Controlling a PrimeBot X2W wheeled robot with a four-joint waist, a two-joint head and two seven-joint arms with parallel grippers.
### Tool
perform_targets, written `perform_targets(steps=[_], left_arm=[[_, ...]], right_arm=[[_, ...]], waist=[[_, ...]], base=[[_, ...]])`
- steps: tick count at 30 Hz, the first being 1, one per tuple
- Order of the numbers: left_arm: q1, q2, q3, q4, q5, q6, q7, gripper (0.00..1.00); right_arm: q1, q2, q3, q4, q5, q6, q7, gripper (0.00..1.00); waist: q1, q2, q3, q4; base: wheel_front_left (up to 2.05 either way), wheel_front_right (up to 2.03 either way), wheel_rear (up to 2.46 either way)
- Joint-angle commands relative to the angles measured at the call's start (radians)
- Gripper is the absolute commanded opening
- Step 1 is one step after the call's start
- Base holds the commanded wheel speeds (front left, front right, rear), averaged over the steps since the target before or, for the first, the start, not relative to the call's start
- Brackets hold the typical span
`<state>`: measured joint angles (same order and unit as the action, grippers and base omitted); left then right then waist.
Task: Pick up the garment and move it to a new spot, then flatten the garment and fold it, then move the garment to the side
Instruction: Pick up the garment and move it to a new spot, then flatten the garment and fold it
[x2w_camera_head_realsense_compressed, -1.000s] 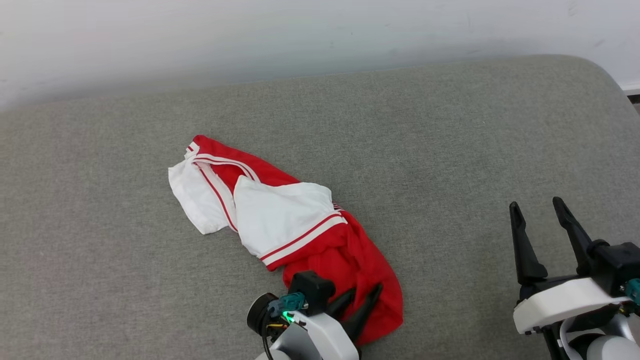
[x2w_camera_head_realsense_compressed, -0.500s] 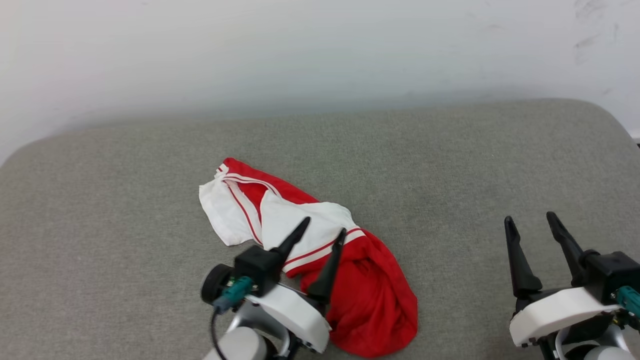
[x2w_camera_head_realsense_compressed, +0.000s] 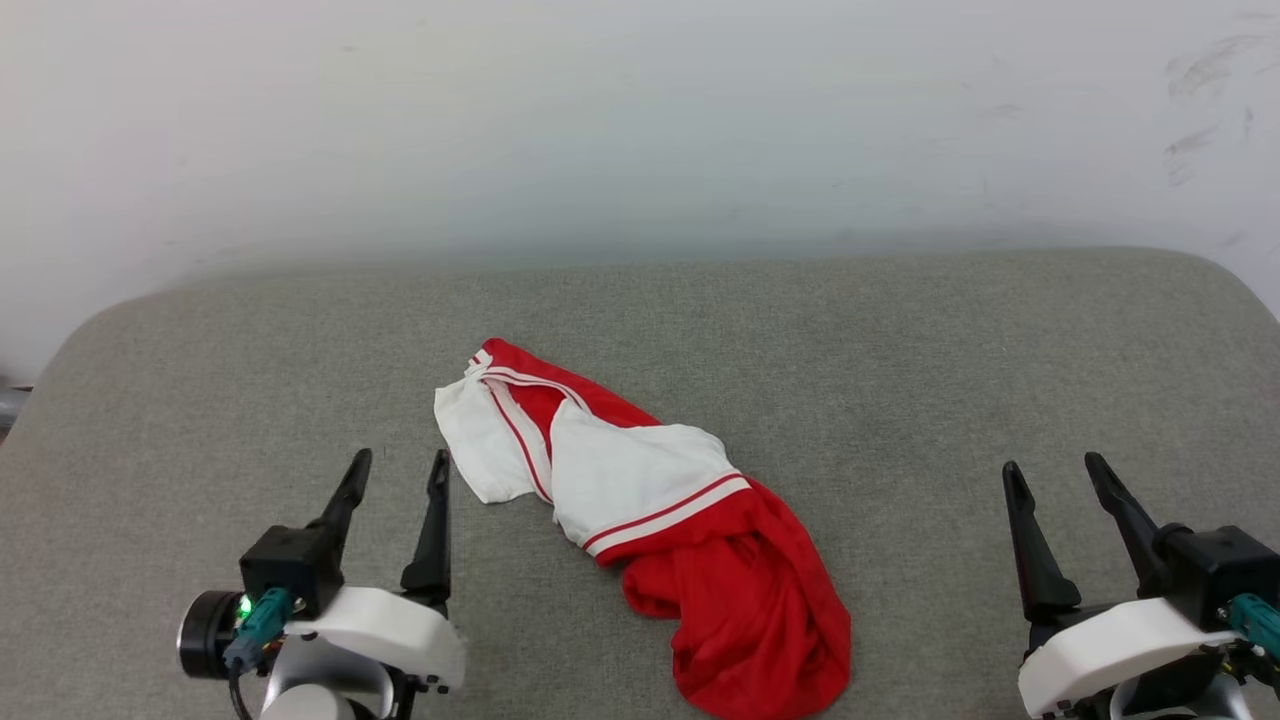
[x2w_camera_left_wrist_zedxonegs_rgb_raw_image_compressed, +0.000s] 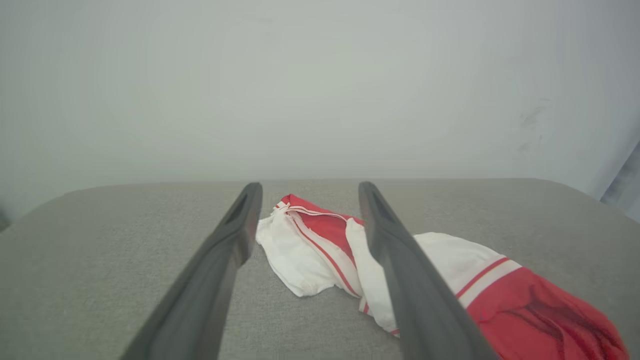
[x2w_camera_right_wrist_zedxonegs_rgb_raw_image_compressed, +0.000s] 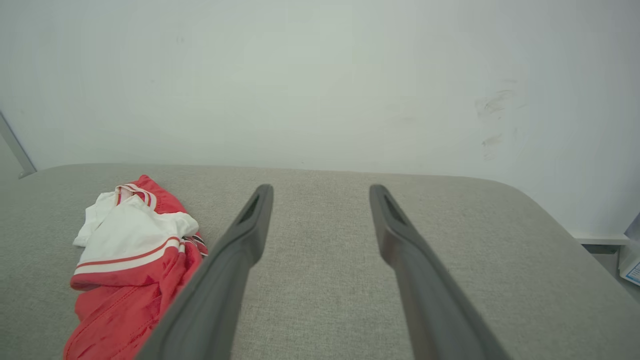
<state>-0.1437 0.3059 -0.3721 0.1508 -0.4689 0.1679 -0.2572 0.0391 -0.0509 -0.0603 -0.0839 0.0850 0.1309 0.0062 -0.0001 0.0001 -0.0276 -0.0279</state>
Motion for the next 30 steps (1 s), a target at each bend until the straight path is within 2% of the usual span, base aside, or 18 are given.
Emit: perform_targets(steps=[1,10,22,26,30], left_arm=[[0.028,0.02,0.02,-0.005,0.002,0.013,-0.004,1.0],[0.081,0.059,0.049,-0.031,-0.007,0.038,0.007,1.0],[0.056,0.059,0.034,-0.051,-0.005,0.036,0.015,1.0],[0.039,0.057,0.017,-0.055,0.005,0.027,0.019,1.0],[0.003,0.053,-0.015,-0.053,0.022,0.006,0.025,1.0]], right_arm=[[0.011,0.001,0.002,0.001,0.004,0.0,0.0,1.0],[0.02,0.001,0.004,-0.002,0.007,0.0,0.003,1.0],[0.005,0.001,-0.02,0.036,0.034,0.0,0.023,1.0],[-0.03,0.001,-0.023,0.102,0.043,0.0,0.083,1.0],[-0.104,0.001,0.019,0.188,0.065,0.0,0.166,1.0]], waist=[[0.0001,-0.0001,-0.005,0.0],[0.0001,-0.0001,-0.01,0.003],[0.0001,-0.0001,-0.003,0.024],[0.0001,-0.0001,0.011,0.057],[0.0001,-0.0001,0.036,0.1]], base=[[0.0,0.0,0.0],[0.0,0.0,0.0],[0.0,0.0,0.0],[0.0,0.0,0.0],[0.0,0.0,0.0]])
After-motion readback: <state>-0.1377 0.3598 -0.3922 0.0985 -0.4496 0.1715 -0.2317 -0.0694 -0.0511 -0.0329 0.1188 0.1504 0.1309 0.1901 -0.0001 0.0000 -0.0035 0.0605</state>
